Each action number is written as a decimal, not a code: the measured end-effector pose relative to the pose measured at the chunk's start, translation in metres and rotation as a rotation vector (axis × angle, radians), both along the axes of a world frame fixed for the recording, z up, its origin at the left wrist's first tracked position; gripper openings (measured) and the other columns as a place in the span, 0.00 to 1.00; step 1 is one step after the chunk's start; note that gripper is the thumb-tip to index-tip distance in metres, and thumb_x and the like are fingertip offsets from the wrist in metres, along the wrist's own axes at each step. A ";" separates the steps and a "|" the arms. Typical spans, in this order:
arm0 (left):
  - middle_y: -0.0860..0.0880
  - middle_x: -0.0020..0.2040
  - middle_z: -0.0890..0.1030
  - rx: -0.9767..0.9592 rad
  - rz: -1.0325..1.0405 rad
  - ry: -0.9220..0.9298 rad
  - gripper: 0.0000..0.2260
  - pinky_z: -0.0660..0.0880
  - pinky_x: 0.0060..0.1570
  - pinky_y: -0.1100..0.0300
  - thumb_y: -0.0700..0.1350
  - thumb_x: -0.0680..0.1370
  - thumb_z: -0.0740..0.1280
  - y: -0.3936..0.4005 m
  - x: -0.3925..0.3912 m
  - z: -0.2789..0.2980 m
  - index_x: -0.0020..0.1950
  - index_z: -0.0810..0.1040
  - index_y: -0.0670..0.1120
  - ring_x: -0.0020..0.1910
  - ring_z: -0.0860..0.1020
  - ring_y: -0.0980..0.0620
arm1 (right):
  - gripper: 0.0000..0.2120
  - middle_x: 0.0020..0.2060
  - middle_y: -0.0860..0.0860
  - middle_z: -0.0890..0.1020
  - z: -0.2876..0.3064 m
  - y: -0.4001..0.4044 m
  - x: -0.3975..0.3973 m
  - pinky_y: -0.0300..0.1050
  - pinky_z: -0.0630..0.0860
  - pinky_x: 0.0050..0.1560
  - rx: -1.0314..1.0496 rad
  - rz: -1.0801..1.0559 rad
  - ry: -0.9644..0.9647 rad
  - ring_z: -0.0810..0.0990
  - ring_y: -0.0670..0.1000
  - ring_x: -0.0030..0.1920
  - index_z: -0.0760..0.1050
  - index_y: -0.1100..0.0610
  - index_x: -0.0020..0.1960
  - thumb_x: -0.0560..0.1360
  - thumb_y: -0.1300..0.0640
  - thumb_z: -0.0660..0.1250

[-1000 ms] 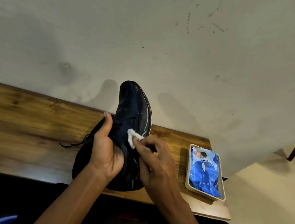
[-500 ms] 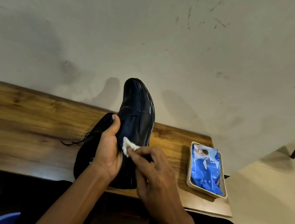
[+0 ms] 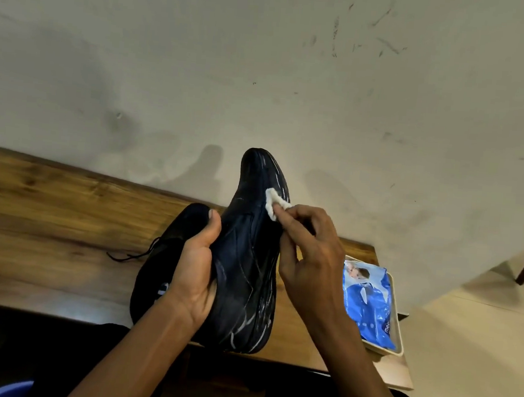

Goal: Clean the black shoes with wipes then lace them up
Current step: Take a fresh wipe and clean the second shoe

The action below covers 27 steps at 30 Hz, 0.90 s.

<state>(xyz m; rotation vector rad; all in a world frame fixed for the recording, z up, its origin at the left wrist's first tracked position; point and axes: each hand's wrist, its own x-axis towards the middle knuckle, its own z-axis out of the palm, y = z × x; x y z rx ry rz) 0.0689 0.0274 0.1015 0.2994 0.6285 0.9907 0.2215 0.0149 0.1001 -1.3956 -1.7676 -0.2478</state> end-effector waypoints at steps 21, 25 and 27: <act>0.37 0.61 0.81 0.061 -0.095 0.078 0.27 0.79 0.56 0.47 0.63 0.78 0.61 -0.004 0.000 -0.004 0.63 0.81 0.43 0.56 0.82 0.39 | 0.14 0.49 0.55 0.78 0.022 0.015 0.010 0.25 0.70 0.46 0.063 -0.079 0.087 0.74 0.45 0.47 0.81 0.62 0.62 0.77 0.66 0.69; 0.37 0.61 0.81 0.053 -0.090 0.105 0.27 0.77 0.57 0.47 0.62 0.78 0.61 -0.006 0.000 -0.007 0.63 0.82 0.43 0.57 0.82 0.38 | 0.14 0.48 0.54 0.78 0.017 0.008 0.013 0.25 0.70 0.46 0.042 -0.078 0.073 0.74 0.45 0.46 0.82 0.61 0.62 0.77 0.66 0.70; 0.38 0.61 0.82 0.058 -0.065 0.122 0.27 0.75 0.59 0.47 0.62 0.78 0.61 -0.005 -0.001 -0.007 0.62 0.82 0.43 0.57 0.82 0.39 | 0.15 0.46 0.52 0.78 0.007 -0.004 0.009 0.25 0.69 0.44 0.025 -0.064 0.075 0.75 0.45 0.44 0.82 0.60 0.61 0.75 0.66 0.72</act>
